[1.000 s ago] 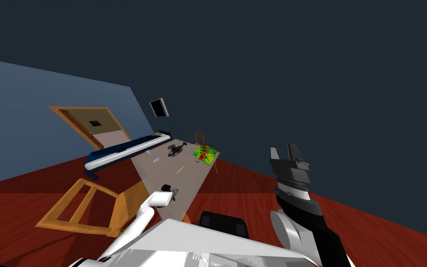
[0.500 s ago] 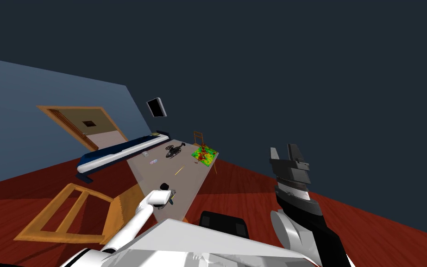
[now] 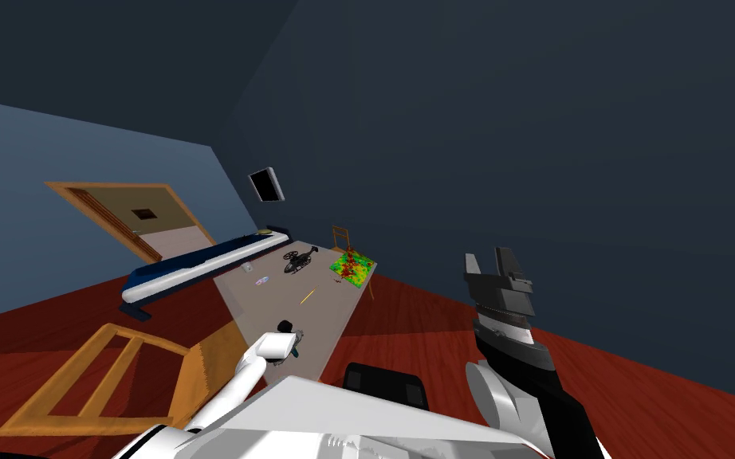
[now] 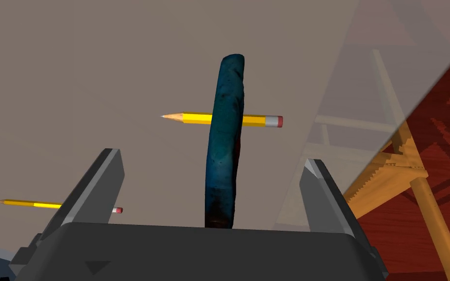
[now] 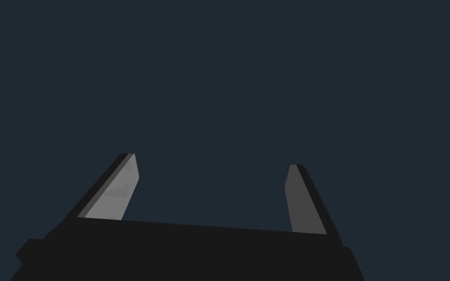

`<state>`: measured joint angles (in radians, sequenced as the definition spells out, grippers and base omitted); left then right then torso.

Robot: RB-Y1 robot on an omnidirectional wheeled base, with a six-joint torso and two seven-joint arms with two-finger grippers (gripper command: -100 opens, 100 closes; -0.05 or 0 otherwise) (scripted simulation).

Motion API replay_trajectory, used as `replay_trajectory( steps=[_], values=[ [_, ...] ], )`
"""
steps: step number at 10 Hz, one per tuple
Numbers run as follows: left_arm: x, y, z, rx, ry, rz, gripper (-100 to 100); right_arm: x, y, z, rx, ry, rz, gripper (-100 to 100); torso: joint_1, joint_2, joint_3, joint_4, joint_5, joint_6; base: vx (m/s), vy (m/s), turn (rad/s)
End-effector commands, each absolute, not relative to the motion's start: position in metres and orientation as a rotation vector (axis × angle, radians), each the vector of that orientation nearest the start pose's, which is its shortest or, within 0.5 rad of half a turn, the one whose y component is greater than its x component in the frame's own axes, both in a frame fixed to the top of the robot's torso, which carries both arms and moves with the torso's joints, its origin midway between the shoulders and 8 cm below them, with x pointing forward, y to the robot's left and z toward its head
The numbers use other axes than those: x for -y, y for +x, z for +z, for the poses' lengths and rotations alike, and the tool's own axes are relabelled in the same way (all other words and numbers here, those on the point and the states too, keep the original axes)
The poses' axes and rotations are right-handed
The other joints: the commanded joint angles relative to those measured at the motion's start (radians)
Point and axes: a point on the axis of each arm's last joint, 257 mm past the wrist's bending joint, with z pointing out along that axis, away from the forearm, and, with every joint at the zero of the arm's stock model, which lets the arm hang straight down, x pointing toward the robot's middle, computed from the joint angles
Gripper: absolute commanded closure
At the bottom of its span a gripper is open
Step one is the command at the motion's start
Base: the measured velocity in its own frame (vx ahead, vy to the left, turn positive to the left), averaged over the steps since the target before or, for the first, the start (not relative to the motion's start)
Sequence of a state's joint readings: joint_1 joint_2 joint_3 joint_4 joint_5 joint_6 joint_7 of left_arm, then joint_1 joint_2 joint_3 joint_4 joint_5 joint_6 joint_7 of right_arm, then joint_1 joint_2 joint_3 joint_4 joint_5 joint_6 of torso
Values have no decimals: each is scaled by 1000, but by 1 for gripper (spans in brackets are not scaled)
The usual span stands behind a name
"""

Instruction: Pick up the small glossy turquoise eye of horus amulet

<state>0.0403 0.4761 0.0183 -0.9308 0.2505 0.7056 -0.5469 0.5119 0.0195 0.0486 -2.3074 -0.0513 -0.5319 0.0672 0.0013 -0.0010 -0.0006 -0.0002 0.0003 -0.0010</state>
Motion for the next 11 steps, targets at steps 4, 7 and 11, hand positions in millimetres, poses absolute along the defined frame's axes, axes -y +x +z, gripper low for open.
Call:
replay_trajectory(
  steps=[4, 7, 11],
  values=[
    [-513, 250, -569, -2334, -1537, 210, 100, 272, 333, 39, -546, 648, 1325, 0, -1, 0, 0, 0, 0, 0, 0, 0, 0],
    [-517, 255, -560, -2337, -1530, 207, 100, 272, 333, 39, -546, 648, 1325, 0, -1, 0, 0, 0, 0, 0, -6, -13, 19],
    [-520, 261, -551, -2340, -1522, 205, 100, 272, 333, 39, -545, 648, 1325, 0, -6, 2, 1, 1, -1, 0, -16, -47, 26]
  ],
)
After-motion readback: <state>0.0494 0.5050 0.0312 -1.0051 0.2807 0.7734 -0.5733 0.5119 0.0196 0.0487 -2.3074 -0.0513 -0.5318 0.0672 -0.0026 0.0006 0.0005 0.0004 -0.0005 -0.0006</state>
